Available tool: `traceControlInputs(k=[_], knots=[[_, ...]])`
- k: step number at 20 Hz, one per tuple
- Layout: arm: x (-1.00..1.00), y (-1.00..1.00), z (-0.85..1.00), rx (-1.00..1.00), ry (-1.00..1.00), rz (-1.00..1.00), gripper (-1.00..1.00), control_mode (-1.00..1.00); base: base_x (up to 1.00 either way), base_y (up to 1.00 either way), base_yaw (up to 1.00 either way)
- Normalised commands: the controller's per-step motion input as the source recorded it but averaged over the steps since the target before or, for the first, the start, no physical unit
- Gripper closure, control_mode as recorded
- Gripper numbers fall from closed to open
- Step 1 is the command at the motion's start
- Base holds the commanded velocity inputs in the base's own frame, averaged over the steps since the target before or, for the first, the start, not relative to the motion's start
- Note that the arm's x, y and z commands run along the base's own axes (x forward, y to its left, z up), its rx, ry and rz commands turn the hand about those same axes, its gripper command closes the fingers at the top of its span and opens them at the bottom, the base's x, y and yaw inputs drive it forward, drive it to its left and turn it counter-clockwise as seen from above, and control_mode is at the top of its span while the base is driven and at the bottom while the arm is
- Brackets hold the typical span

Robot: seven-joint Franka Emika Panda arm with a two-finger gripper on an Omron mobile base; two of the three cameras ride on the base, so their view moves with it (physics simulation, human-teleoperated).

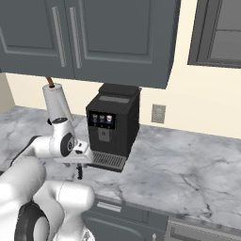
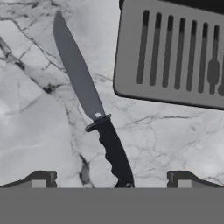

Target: Retrieve the butter from the fridge and place it on a plate on the dining table. Then retrieve the butter knife by the fridge and place it near the plate.

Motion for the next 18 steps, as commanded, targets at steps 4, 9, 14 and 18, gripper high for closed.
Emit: traceControlInputs(k=[4, 9, 14, 18], knots=[[0.0, -0.29, -0.54, 0.0, 0.0, -0.19, -1.0, -1.0, 0.0, 0.0, 0.0], [0.0, -0.11, -0.48, 0.01, 0.0, -0.09, -1.0, -1.0, 0.0, 0.0, 0.0], [-0.07, 0.0, -0.35, 0.03, 0.0, 0.0, -1.0, -1.0, 0.0, 0.0, 0.0], [-0.15, 0.0, -0.3, 0.02, 0.0, 0.0, -1.0, -1.0, 0.0, 0.0, 0.0]])
